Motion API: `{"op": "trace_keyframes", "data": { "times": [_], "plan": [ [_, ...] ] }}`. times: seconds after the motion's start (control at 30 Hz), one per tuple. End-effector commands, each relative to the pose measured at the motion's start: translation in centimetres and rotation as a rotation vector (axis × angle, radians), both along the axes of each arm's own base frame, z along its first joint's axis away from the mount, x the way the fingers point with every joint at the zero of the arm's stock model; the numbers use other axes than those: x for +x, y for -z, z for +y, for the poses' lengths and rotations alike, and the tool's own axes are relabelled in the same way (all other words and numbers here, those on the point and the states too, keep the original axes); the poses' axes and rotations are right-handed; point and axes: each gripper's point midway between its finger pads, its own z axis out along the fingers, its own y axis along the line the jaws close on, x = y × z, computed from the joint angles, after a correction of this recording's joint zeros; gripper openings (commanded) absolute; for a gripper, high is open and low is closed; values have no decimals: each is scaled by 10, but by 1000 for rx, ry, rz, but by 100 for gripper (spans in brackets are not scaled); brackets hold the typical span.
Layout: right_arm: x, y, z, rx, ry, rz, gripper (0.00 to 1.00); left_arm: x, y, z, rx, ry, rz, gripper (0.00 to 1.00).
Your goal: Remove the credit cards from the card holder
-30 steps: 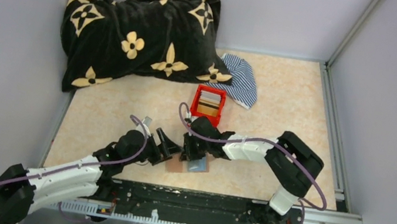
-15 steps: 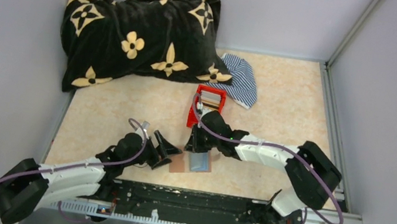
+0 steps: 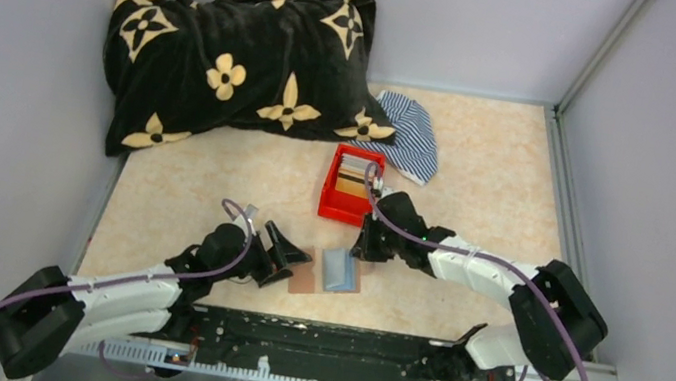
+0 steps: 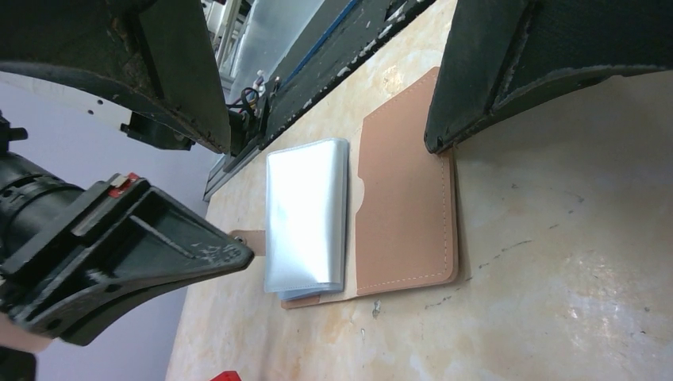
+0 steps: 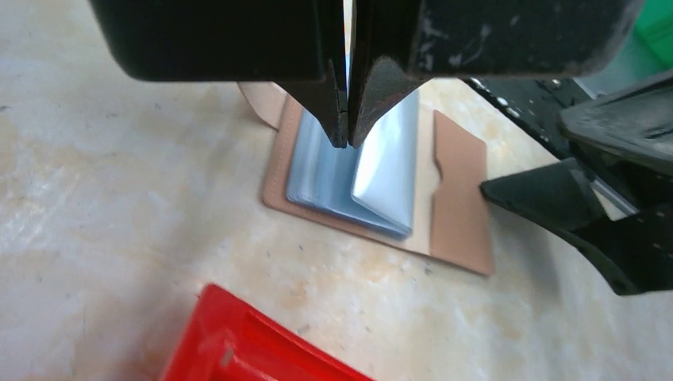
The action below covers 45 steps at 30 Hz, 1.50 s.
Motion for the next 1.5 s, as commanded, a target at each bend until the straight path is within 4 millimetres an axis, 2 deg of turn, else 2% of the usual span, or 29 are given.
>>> {"op": "trace_keyframes", "data": {
  "times": [0.0,0.17,0.37,0.73,0.97,1.23,1.47],
  "plan": [
    [-13,15,-4,-13,-41,22,0,-4,9,3,44,12,28,99],
    [-26,25,0,-20,-67,32,0,-4,9,5,49,4,27,99],
    [-43,25,33,-6,-137,46,0,-4,10,6,53,3,34,99],
    [-37,-1,53,52,-168,8,0,-6,14,9,58,-1,36,99],
    [-37,-8,67,75,-193,1,0,-9,14,10,46,-1,38,99],
    [-43,-5,84,86,-238,16,0,-9,15,11,46,-2,33,99],
    [-47,-25,101,125,-271,-17,0,-8,11,11,35,-2,16,99]
  ]
}}
